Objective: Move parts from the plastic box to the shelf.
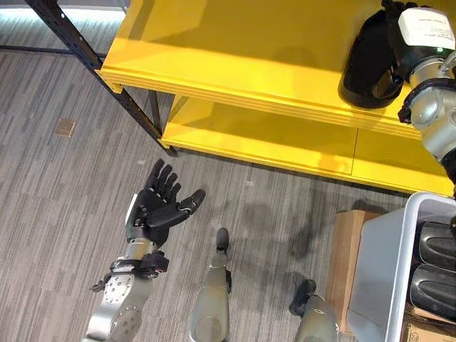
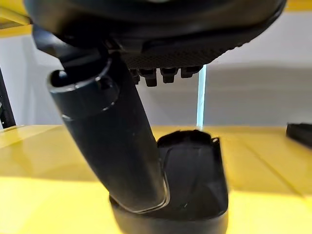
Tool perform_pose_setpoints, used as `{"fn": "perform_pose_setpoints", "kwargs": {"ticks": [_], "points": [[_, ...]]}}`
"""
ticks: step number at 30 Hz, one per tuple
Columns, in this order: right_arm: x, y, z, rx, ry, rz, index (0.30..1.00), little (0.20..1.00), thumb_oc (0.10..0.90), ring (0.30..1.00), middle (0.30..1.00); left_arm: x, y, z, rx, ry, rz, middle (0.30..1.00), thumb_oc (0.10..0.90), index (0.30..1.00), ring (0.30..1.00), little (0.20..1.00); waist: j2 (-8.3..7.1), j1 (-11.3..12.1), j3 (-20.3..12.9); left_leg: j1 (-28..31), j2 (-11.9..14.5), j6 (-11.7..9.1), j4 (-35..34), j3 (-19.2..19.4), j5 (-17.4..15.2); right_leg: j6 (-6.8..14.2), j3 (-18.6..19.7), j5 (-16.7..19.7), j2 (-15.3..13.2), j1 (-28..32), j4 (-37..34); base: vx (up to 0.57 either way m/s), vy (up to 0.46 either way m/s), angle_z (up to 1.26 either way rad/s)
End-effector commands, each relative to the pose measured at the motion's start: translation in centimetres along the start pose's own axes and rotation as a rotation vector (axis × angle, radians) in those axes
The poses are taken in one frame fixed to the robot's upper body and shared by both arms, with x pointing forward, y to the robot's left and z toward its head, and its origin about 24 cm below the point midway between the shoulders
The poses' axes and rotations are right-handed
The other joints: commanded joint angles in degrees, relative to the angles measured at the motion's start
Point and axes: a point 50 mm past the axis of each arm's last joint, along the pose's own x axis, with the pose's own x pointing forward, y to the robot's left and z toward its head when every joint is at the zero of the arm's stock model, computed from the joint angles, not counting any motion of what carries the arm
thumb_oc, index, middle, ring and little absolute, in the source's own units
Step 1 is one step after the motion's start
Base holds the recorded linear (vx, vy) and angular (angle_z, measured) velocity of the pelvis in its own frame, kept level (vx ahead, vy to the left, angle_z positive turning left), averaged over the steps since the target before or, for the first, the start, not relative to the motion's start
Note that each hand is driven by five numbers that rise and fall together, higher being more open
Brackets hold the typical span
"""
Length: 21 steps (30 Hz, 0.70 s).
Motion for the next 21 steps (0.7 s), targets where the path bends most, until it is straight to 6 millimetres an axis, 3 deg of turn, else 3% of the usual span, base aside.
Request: {"fn": "perform_pose_setpoints", "kwargs": {"ticks": [1,7,11,13,18,21], "points": [[1.4,-8.3,1.0,-0.067,-0.049,-0.247,1.0,1.0,0.9,1.0,1.0,0.7,-0.8,4.6,-0.008,-0.228,-0.084,1.0,0.9,1.0,1.0,1.0,-3.99,-0.5,-2.8,5.1,3.1,-3.8,8.1,-1.3,-14.0,-2.1,1.0,8.2,3.8,0.4,-9.1,-0.01,-0.019,-0.08],[1.3,-8.6,0.4,-0.118,-0.043,-0.236,1.0,1.0,0.9,1.0,1.0,0.7,-0.6,4.5,-0.001,-0.224,-0.086,1.0,0.9,1.0,1.0,1.0,-4.15,-0.8,-3.3,5.8,3.3,-3.9,7.8,-1.2,-13.9,-2.1,0.9,8.2,3.8,1.0,-9.3,0.0,-0.006,-0.03],[0.9,-8.8,0.7,-0.052,-0.077,-0.259,1.0,1.0,0.9,1.0,1.0,0.7,-0.6,4.5,0.009,-0.22,-0.086,1.0,0.9,1.0,1.0,1.0,-4.18,-1.5,-4.1,6.8,3.6,-4.0,7.3,-1.0,-13.9,-2.0,1.2,8.1,4.0,1.6,-9.6,0.0,0.0,0.0],[0.4,-8.5,0.8,0.056,-0.086,-0.277,1.0,1.0,0.9,1.0,1.0,0.8,-0.6,4.4,0.013,-0.216,-0.08,1.0,0.9,1.0,1.0,1.0,-4.2,-2.1,-4.3,7.4,3.7,-4.0,7.1,-0.8,-13.9,-2.0,1.4,8.2,4.1,2.2,-10.0,0.0,0.0,0.0],[-2.0,-7.0,3.4,0.372,-0.264,-0.266,1.0,1.0,0.9,1.0,1.0,0.9,-0.7,4.2,0.017,-0.202,-0.076,1.0,0.9,1.0,1.0,1.0,-4.52,-4.1,-5.5,9.9,4.2,-3.8,6.2,0.2,-14.1,-1.8,2.1,8.5,4.5,3.8,-11.5,0.01,-0.004,-0.09],[-3.7,-5.8,3.3,0.498,-0.301,-0.253,1.0,1.0,0.9,1.0,1.0,0.7,-0.7,4.0,0.01,-0.186,-0.074,1.0,0.9,1.0,1.0,1.0,-4.81,-4.8,-6.2,11.0,4.3,-3.7,5.5,0.6,-14.0,-1.7,2.2,8.9,4.5,4.7,-12.3,0.02,-0.004,-0.16]]}}
